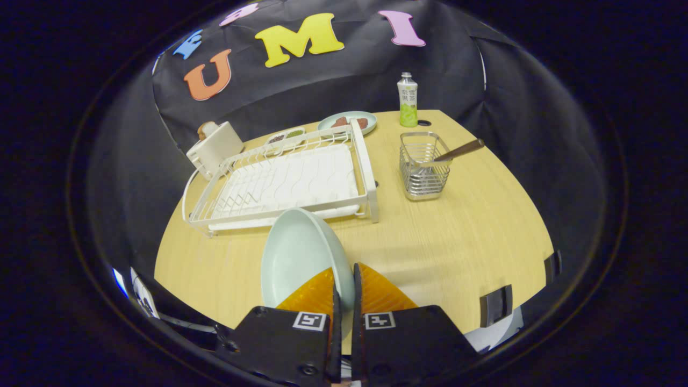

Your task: Take the plate from the dish rack, then take the spoon from the basket and place it into the plate.

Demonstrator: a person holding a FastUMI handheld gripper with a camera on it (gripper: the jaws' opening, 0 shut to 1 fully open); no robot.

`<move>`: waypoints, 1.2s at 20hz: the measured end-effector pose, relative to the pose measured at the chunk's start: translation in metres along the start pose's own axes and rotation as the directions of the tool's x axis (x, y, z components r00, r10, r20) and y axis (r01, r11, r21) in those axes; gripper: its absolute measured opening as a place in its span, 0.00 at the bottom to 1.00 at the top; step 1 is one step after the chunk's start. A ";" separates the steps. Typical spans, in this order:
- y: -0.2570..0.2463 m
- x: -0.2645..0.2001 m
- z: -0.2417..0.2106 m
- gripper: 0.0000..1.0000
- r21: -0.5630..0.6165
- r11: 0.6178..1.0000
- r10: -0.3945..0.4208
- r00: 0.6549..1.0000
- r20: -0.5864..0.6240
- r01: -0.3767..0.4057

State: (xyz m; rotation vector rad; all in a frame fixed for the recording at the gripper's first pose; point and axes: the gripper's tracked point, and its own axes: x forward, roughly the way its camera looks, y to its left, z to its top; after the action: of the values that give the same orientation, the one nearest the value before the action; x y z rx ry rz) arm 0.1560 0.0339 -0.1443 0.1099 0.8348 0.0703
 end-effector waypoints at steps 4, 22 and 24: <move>-0.016 0.017 -0.016 0.17 0.031 0.997 0.068 0.997 0.042 -0.070; -0.088 -0.002 0.042 1.00 -0.143 0.982 -0.017 0.816 0.578 0.122; -0.097 0.007 0.049 1.00 -0.133 0.985 -0.016 0.814 0.580 0.114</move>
State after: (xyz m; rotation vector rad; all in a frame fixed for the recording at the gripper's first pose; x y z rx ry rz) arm 0.1988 -0.0654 -0.1295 -0.0536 0.2154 0.0353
